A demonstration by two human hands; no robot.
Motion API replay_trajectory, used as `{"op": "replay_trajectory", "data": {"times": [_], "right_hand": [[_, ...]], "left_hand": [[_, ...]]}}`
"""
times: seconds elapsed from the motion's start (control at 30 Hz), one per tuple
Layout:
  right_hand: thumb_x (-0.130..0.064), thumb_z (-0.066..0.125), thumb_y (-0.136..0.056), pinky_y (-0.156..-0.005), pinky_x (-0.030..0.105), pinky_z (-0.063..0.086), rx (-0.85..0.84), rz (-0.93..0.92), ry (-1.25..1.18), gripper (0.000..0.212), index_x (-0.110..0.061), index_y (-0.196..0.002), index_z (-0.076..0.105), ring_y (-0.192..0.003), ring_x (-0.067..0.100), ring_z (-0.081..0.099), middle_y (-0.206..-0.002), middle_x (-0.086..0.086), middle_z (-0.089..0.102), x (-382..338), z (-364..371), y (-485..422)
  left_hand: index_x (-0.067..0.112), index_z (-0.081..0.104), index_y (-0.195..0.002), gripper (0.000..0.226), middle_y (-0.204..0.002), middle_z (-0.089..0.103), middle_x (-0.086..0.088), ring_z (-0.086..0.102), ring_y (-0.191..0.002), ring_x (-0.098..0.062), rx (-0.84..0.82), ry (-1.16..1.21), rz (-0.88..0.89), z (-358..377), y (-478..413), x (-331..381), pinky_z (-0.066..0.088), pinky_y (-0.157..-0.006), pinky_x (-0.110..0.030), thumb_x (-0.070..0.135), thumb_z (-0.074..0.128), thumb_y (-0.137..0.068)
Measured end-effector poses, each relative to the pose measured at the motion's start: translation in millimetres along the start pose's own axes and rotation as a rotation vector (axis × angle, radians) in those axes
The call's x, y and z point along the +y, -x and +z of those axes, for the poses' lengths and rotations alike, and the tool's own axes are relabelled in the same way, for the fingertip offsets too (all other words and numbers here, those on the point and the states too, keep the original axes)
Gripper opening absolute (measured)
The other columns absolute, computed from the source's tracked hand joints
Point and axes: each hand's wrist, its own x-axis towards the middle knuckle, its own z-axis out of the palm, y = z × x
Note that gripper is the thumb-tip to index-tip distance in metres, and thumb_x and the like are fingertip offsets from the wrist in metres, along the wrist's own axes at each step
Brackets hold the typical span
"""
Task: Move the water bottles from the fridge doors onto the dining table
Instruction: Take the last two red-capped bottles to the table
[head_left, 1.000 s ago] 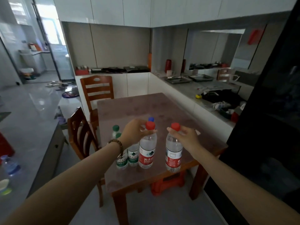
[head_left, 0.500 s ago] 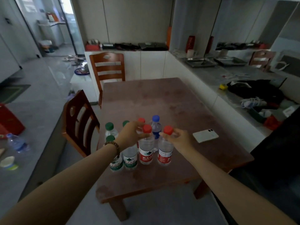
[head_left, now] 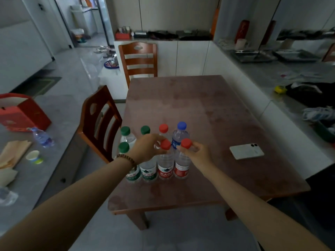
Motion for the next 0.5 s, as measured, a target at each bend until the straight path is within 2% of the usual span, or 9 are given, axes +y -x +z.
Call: {"op": "replay_trajectory", "data": {"times": [0.13,0.23,0.33,0.5], "right_hand": [[-0.024,0.078,-0.073,-0.072,0.024,0.050,-0.038,-0.006,0.029,0.021,-0.019,-0.090,0.067,-0.092,0.017,0.063,-0.092,0.001,0.069,1,-1,-8],[-0.027,0.078,-0.073,-0.082,0.031,0.048,-0.071,-0.028,0.089,0.028,-0.021,-0.096,0.064,-0.101,0.019,0.060,-0.105,0.004,0.065,1,-1,-12],[-0.028,0.078,-0.073,-0.082,0.026,0.041,-0.032,-0.069,0.177,0.028,-0.021,-0.093,0.060,-0.100,0.016,0.055,-0.110,0.004,0.056,1,-1,-14],[-0.033,0.079,-0.070,-0.092,0.033,0.046,-0.088,-0.003,0.153,0.048,-0.022,-0.110,0.054,-0.110,0.017,0.054,-0.119,0.002,0.058,4,0,-10]], "left_hand": [[0.019,0.065,-0.110,0.038,-0.109,0.070,0.001,0.065,-0.091,-0.012,-0.031,0.010,-0.016,0,-7,-4,0.054,-0.085,-0.035,0.034,0.073,-0.077],[0.020,0.063,-0.112,0.039,-0.111,0.069,0.002,0.064,-0.093,-0.011,-0.042,0.010,-0.035,1,-11,-5,0.054,-0.086,-0.033,0.035,0.073,-0.077],[0.021,0.060,-0.115,0.042,-0.112,0.067,0.003,0.063,-0.094,-0.011,-0.029,0.000,-0.027,3,-10,-5,0.054,-0.087,-0.033,0.036,0.072,-0.077],[0.020,0.053,-0.124,0.049,-0.119,0.063,0.002,0.058,-0.103,-0.012,0.021,0.023,-0.013,3,-5,-3,0.050,-0.091,-0.032,0.038,0.067,-0.081]]}}
